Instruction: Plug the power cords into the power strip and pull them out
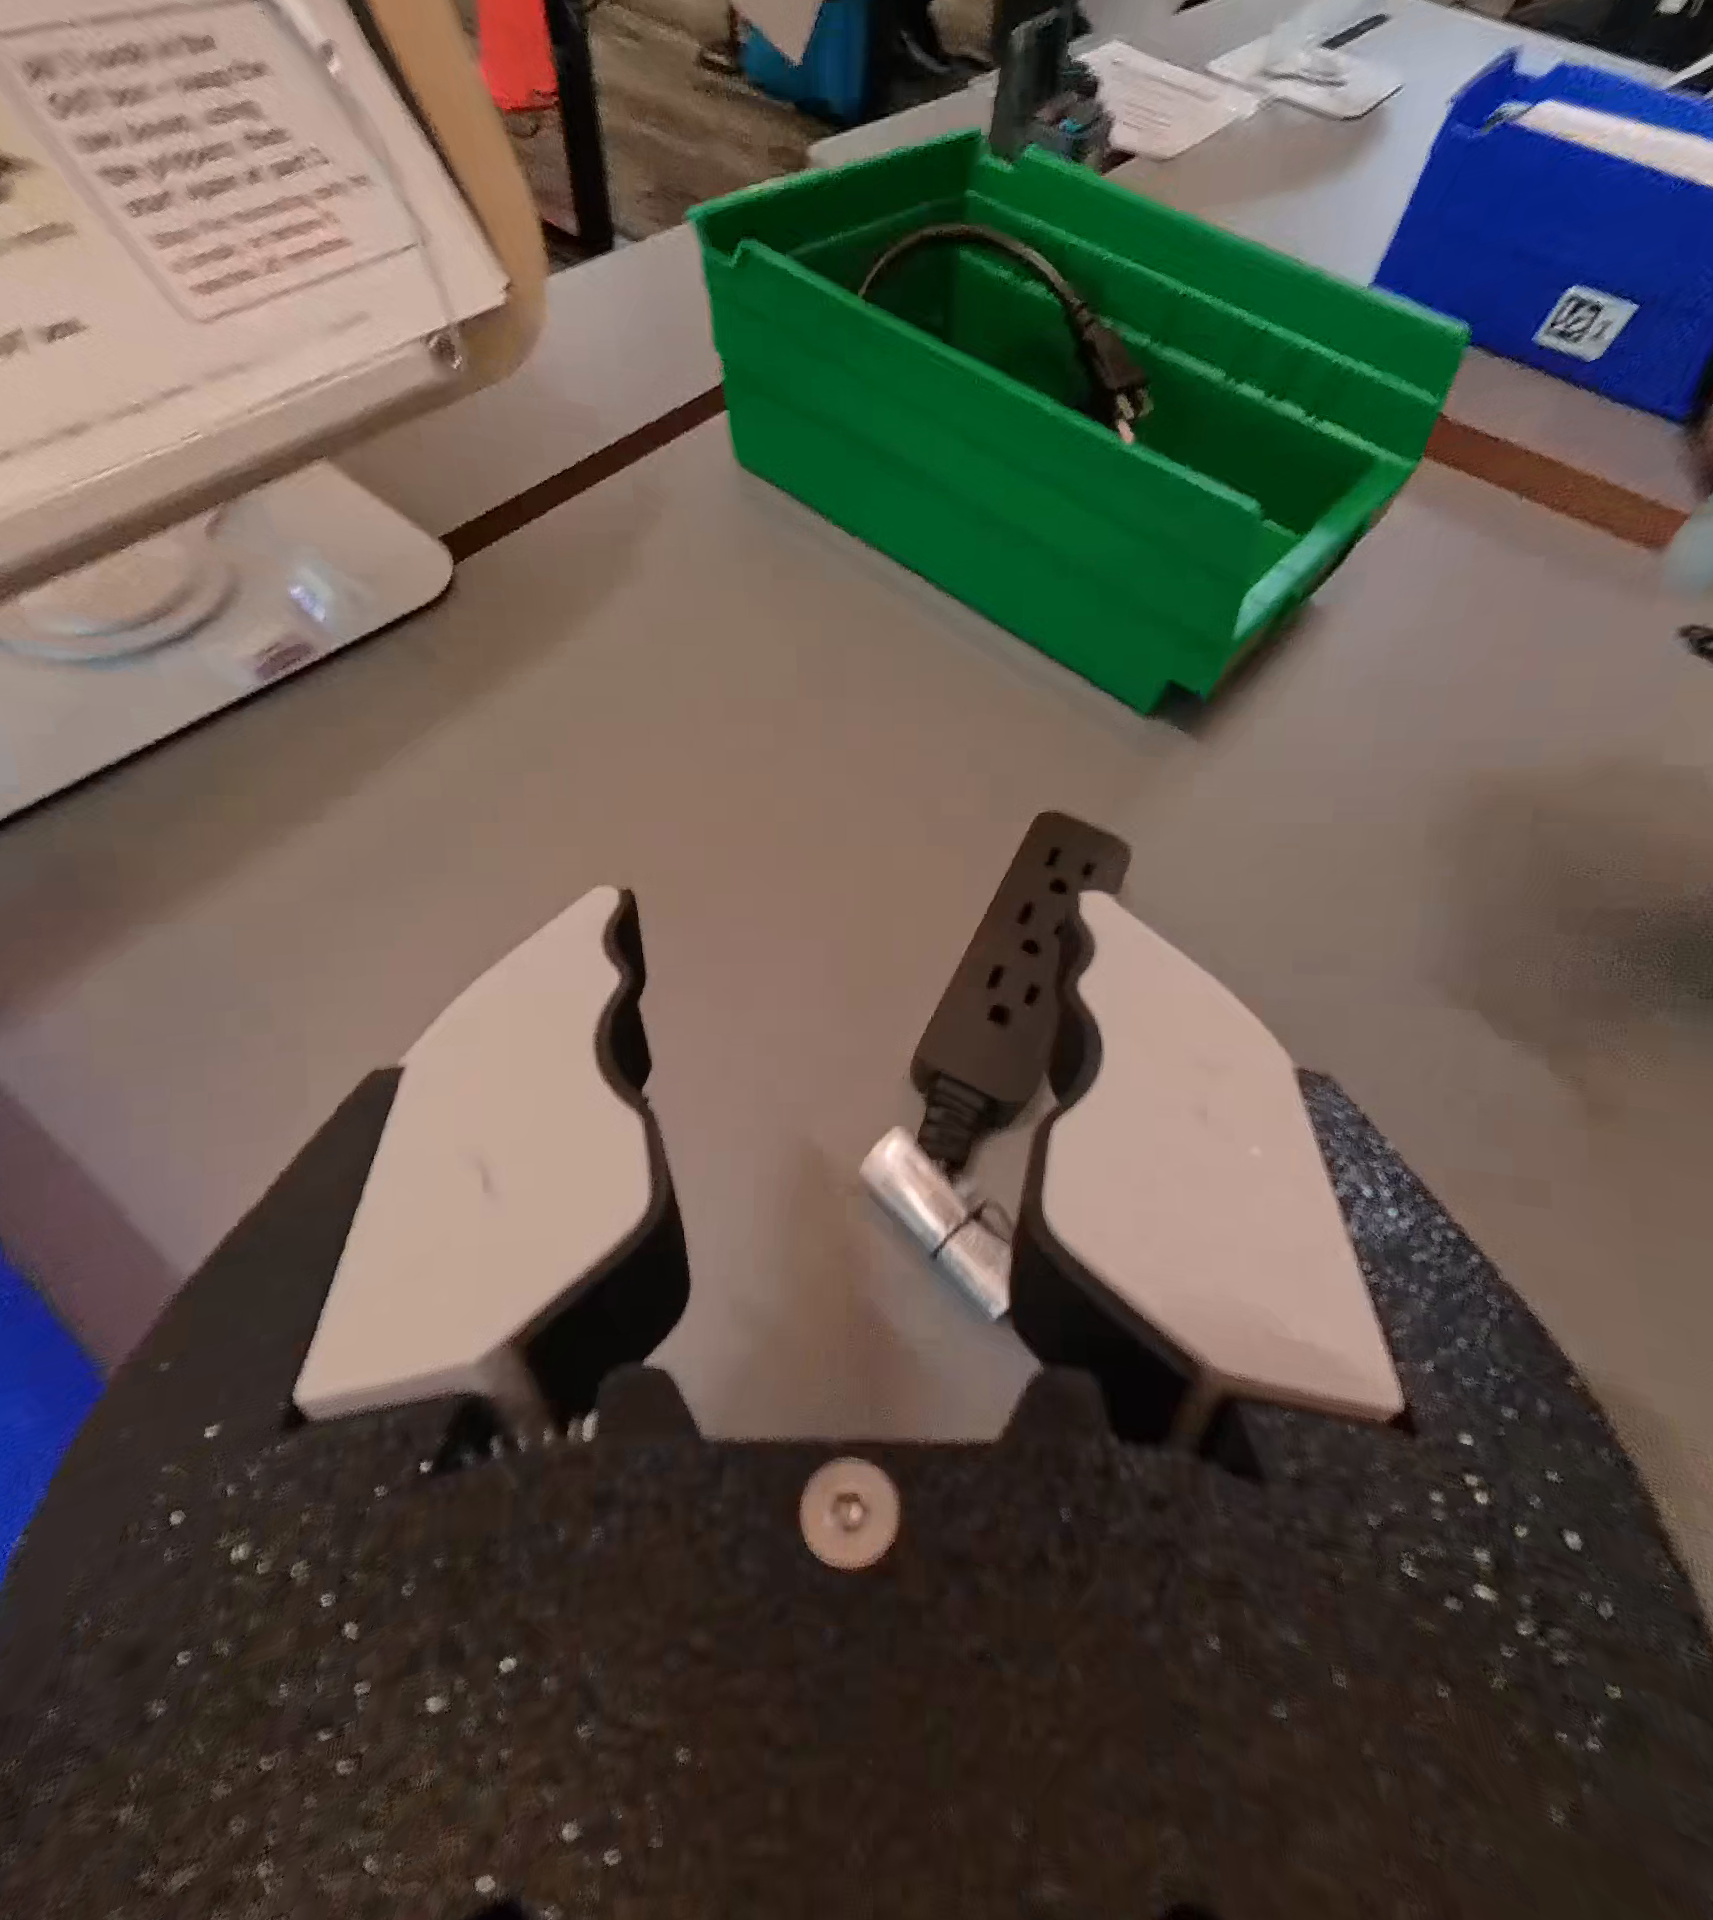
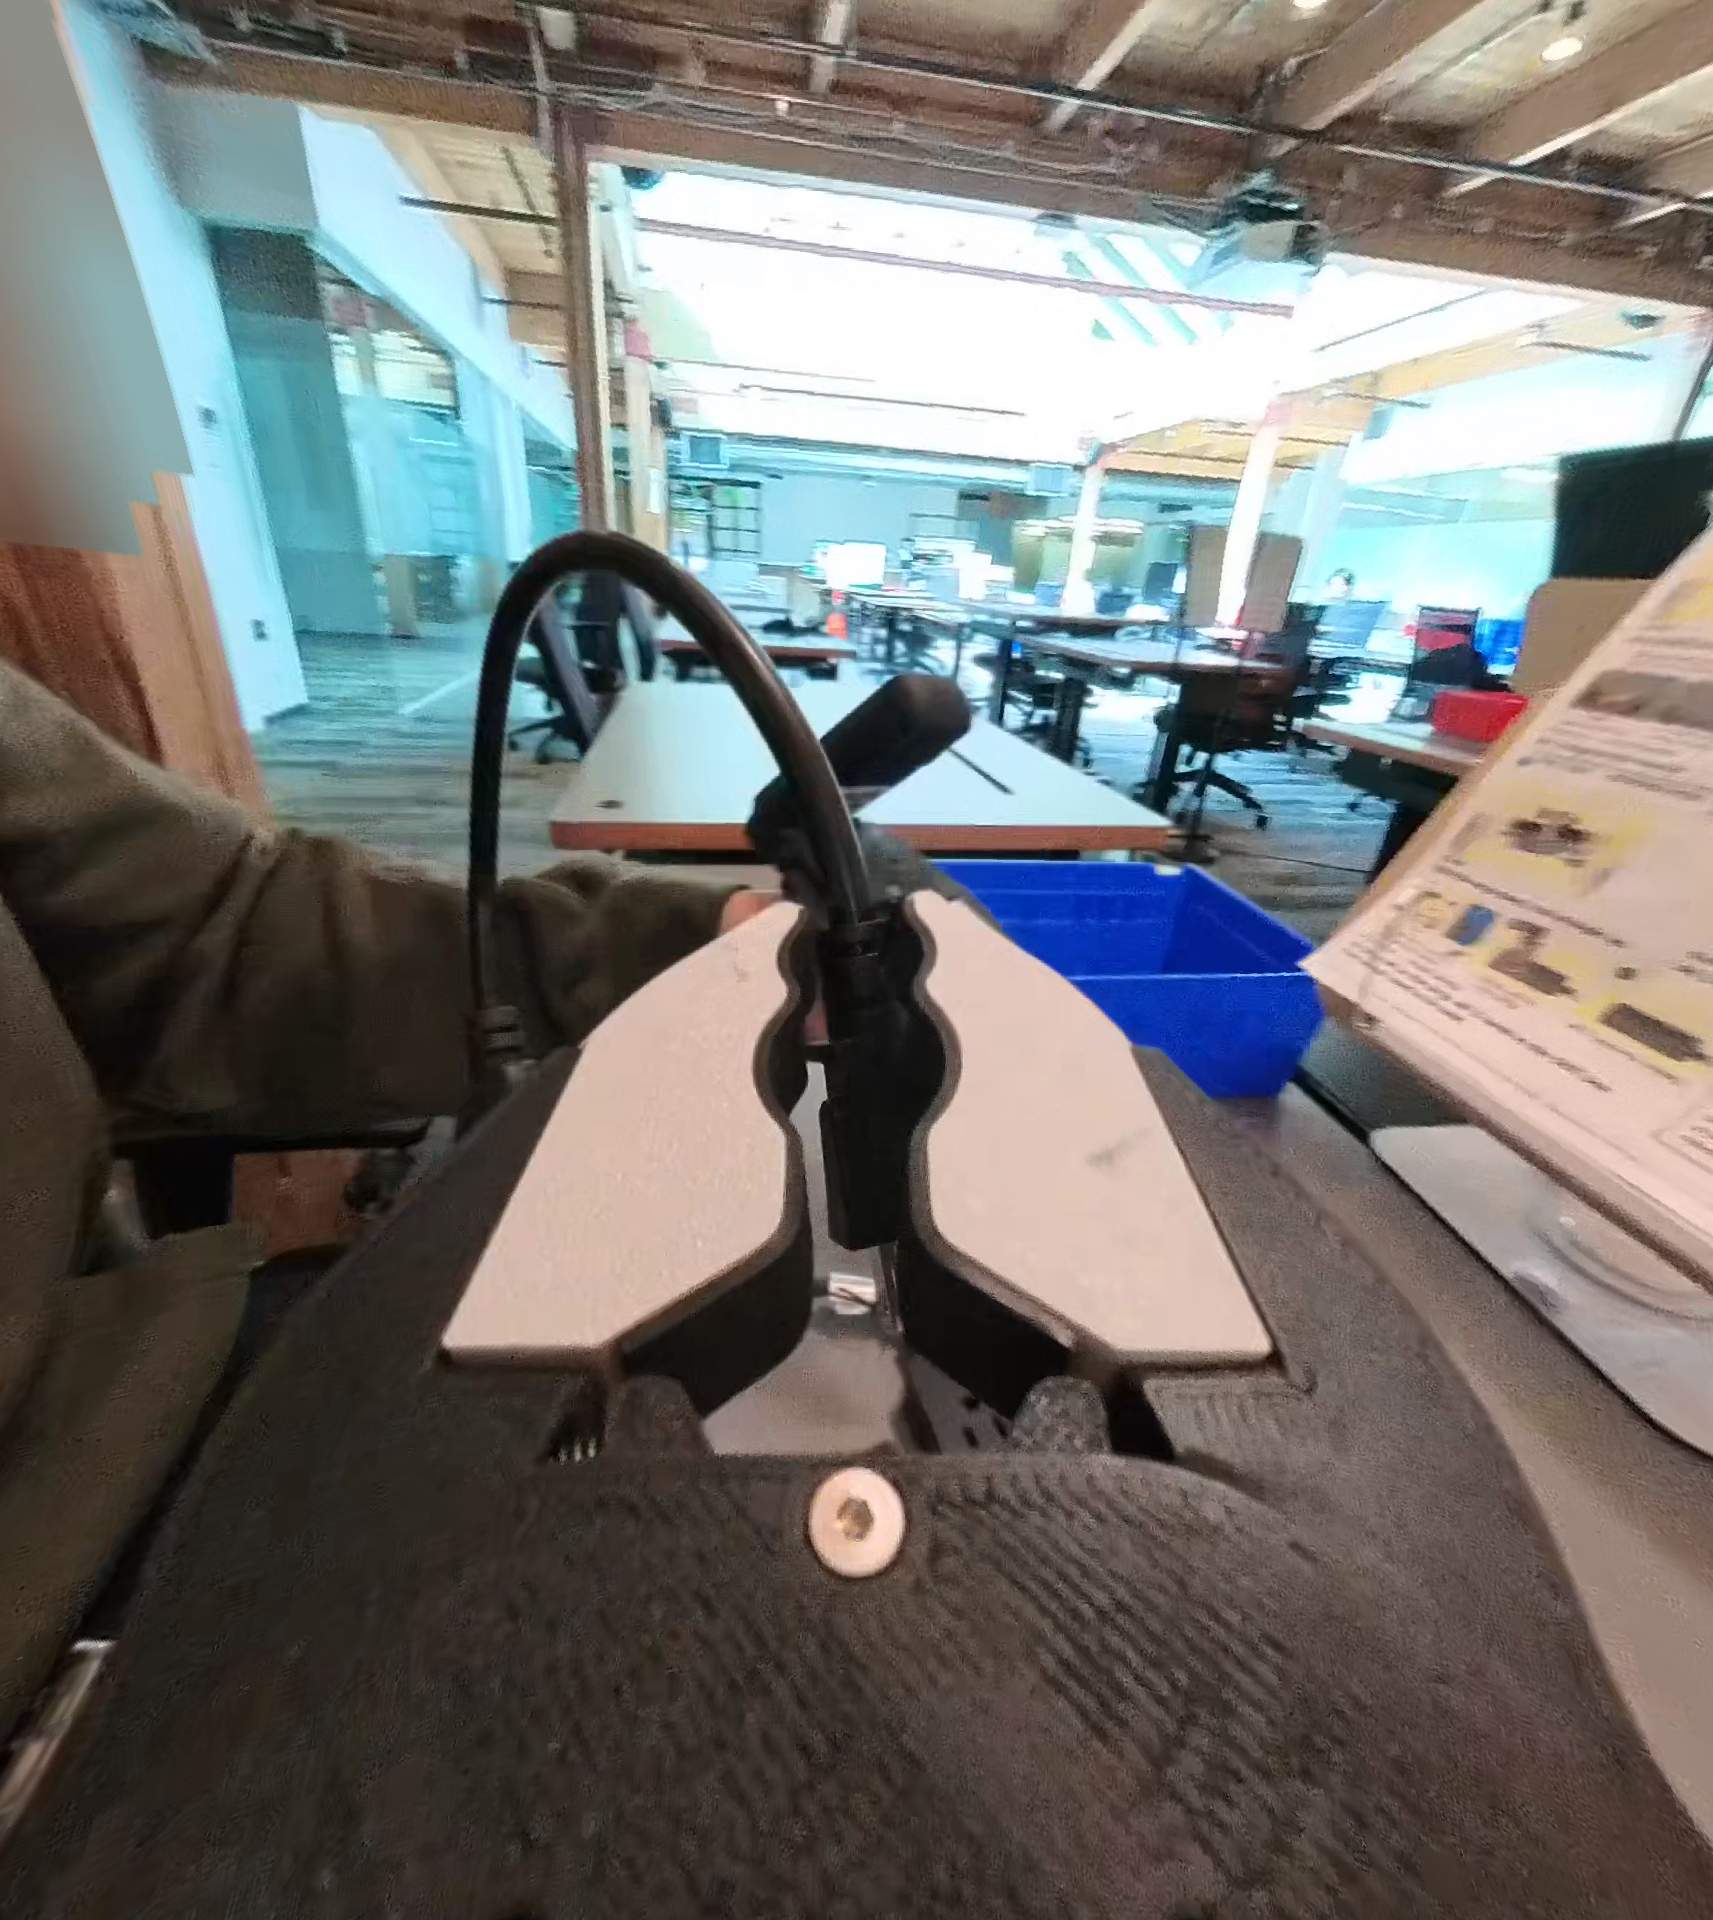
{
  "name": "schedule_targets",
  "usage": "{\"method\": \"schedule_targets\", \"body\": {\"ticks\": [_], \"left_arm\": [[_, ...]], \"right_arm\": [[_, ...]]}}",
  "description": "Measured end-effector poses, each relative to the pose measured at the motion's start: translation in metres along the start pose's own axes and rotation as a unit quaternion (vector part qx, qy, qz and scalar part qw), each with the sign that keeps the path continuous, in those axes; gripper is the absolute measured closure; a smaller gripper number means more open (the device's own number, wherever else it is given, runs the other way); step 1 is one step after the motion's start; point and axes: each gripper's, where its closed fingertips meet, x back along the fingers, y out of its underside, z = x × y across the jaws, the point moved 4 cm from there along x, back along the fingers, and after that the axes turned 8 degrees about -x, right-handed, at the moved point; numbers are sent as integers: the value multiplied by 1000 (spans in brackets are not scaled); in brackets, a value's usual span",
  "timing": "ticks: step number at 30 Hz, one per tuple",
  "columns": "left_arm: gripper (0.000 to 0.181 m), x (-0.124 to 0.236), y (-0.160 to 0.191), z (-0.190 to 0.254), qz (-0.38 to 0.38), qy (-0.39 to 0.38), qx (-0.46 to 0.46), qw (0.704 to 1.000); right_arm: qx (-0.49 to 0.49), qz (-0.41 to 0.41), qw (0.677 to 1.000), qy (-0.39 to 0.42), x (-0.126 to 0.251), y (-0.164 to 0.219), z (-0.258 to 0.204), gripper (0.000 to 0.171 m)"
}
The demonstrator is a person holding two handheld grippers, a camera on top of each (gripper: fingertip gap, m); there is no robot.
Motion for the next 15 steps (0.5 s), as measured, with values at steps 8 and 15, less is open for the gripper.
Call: {"method": "schedule_targets", "body": {"ticks": [8,15], "left_arm": [[105,21,67,29,-54,6,-26,998],[106,24,78,41,-38,17,-18,999]], "right_arm": [[31,-69,926,370,129,-83,68,157],[-79,-157,852,493,200,-56,138,157]]}}
